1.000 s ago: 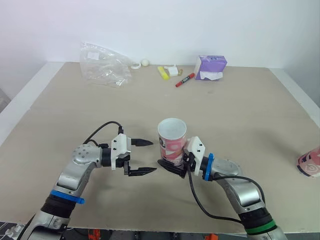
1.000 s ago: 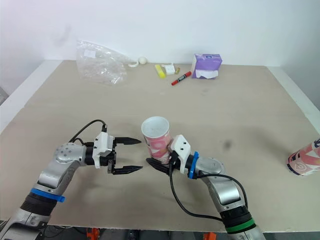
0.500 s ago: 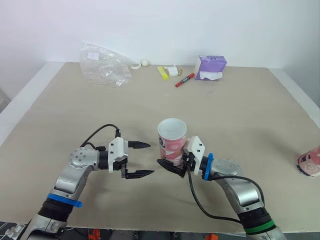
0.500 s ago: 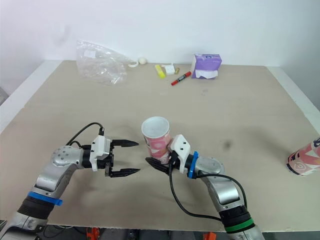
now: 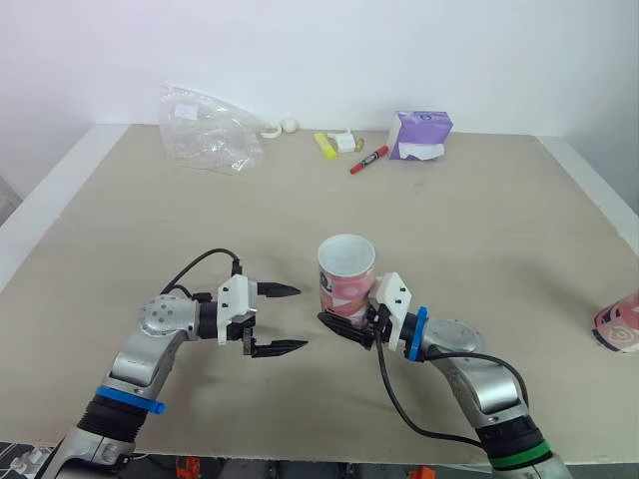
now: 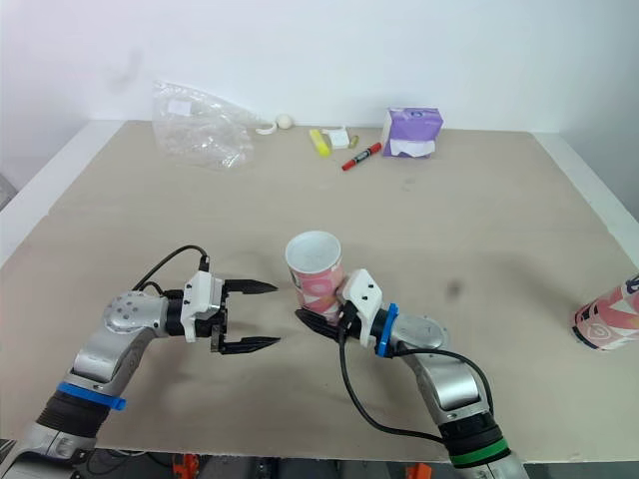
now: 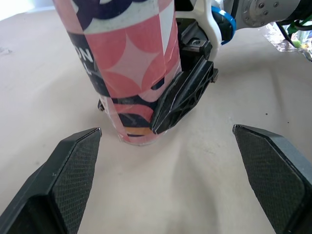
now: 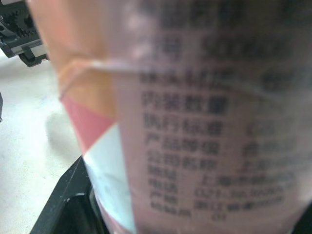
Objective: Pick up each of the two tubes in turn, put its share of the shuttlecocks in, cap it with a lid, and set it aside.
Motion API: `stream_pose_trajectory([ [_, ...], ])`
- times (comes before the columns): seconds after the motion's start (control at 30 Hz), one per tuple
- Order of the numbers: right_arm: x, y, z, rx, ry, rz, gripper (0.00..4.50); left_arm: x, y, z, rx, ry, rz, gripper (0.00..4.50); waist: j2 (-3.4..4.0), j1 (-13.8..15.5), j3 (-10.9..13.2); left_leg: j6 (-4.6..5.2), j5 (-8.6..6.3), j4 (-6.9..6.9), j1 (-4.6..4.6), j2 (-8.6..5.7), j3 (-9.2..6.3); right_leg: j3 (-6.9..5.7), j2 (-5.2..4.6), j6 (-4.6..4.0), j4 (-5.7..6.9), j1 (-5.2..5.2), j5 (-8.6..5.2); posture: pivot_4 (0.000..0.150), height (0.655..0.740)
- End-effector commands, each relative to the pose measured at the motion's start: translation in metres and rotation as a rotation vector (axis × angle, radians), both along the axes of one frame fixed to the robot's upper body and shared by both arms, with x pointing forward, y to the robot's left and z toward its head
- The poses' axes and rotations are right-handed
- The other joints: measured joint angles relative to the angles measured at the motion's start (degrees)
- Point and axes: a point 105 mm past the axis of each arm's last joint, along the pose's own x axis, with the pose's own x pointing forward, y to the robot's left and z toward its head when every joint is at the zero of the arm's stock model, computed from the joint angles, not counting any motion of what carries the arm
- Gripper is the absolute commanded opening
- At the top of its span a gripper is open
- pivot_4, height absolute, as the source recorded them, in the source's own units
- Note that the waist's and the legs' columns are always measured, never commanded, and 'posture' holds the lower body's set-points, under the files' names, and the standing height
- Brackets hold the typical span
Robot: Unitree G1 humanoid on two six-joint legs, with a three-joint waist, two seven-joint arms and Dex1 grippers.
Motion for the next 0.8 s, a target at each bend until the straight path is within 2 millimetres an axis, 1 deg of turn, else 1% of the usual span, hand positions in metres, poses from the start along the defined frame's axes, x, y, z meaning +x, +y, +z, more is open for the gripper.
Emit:
stream_pose_trajectory([
  [0.03,0.000,-0.007,0.018,0.030,-0.062,-0.028,3.24,0.000,-0.003,0.006,-0.003,-0.033,-0.018,4.50,0.00,0.0,0.0,0.00,0.00,0.00,0.00,0.00,0.00,0.00,0.00,0.00,0.00,0.00,0.00,0.150,0.7400],
  [0.1,0.001,-0.014,0.024,0.050,-0.078,-0.070,3.24,0.000,-0.004,0.007,-0.006,-0.037,-0.021,4.50,0.00,0.0,0.0,0.00,0.00,0.00,0.00,0.00,0.00,0.00,0.00,0.00,0.00,0.00,0.00,0.150,0.7400],
  [0.2,0.005,-0.037,0.036,0.119,-0.086,-0.202,3.24,0.000,-0.006,0.010,-0.013,-0.040,-0.026,4.50,0.00,0.1,0.0,0.00,0.00,0.00,0.00,0.00,0.00,0.02,0.00,0.01,0.00,0.00,0.00,0.150,0.7400],
  [0.27,0.008,-0.067,0.043,0.173,-0.094,-0.362,3.24,0.000,-0.008,0.012,-0.020,-0.039,-0.030,4.50,0.00,0.1,0.0,0.00,0.00,0.00,-0.01,0.00,0.00,0.03,0.00,0.02,0.00,0.01,0.01,0.150,0.7400],
  [0.33,0.008,-0.093,0.045,0.220,-0.088,-0.499,3.24,0.000,-0.009,0.014,-0.027,-0.035,-0.031,4.50,0.00,0.1,0.0,0.00,0.00,0.00,-0.01,0.00,0.00,0.03,0.00,0.02,0.00,0.02,0.01,0.150,0.7400],
  [0.37,0.009,-0.109,0.046,0.242,-0.093,-0.587,3.24,0.001,-0.009,0.015,-0.031,-0.033,-0.031,4.50,0.00,0.1,0.0,0.00,0.00,0.00,-0.01,0.00,0.00,0.03,0.00,0.02,0.00,0.02,0.01,0.150,0.7400],
  [0.43,0.006,-0.158,0.042,0.282,-0.103,-0.842,3.24,0.001,-0.012,0.018,-0.042,-0.028,-0.034,4.50,0.00,0.1,0.0,0.00,0.00,0.00,0.00,0.00,0.01,0.04,0.00,0.02,0.00,0.01,0.01,0.150,0.7400],
  [0.5,0.000,-0.188,0.038,0.305,-0.111,-1.000,3.24,0.001,-0.013,0.020,-0.051,-0.023,-0.035,4.50,0.04,0.1,0.0,0.00,0.00,0.00,0.00,0.00,0.02,0.05,0.00,0.02,0.02,0.01,0.01,0.150,0.7400],
  [0.57,-0.003,-0.205,0.035,0.307,-0.117,-1.088,3.24,0.002,-0.015,0.021,-0.060,-0.015,-0.033,4.50,0.04,0.0,0.0,0.00,0.00,0.00,0.02,-0.01,0.07,0.12,0.01,0.04,0.03,0.01,0.02,0.150,0.7400],
  [0.6,-0.006,-0.219,0.032,0.311,-0.117,-1.157,3.24,0.001,-0.017,0.022,-0.072,-0.004,-0.031,4.50,0.04,-0.1,0.0,0.01,0.00,0.00,0.06,0.00,0.11,0.16,0.02,0.03,0.04,0.01,0.02,0.150,0.7400],
  [0.67,-0.009,-0.237,0.026,0.336,-0.107,-1.250,3.24,0.001,-0.019,0.023,-0.090,0.013,-0.027,4.50,0.05,-0.1,0.0,0.01,0.00,0.00,0.12,0.01,0.17,0.25,0.05,0.02,0.07,0.01,0.01,0.150,0.7400],
  [0.7,-0.010,-0.243,0.023,0.342,-0.099,-1.281,3.24,0.000,-0.019,0.023,-0.093,0.019,-0.027,4.50,0.05,-0.1,0.0,0.01,0.00,0.00,0.14,0.01,0.18,0.27,0.06,-0.01,0.10,0.01,0.00,0.150,0.7400],
  [0.8,-0.007,-0.249,0.018,0.342,-0.080,-1.305,3.24,-0.001,-0.020,0.024,-0.092,0.022,-0.027,4.50,0.21,-0.2,0.1,0.01,0.00,0.00,0.27,0.04,0.28,0.41,0.11,-0.22,0.23,0.01,-0.13,0.150,0.7400],
])
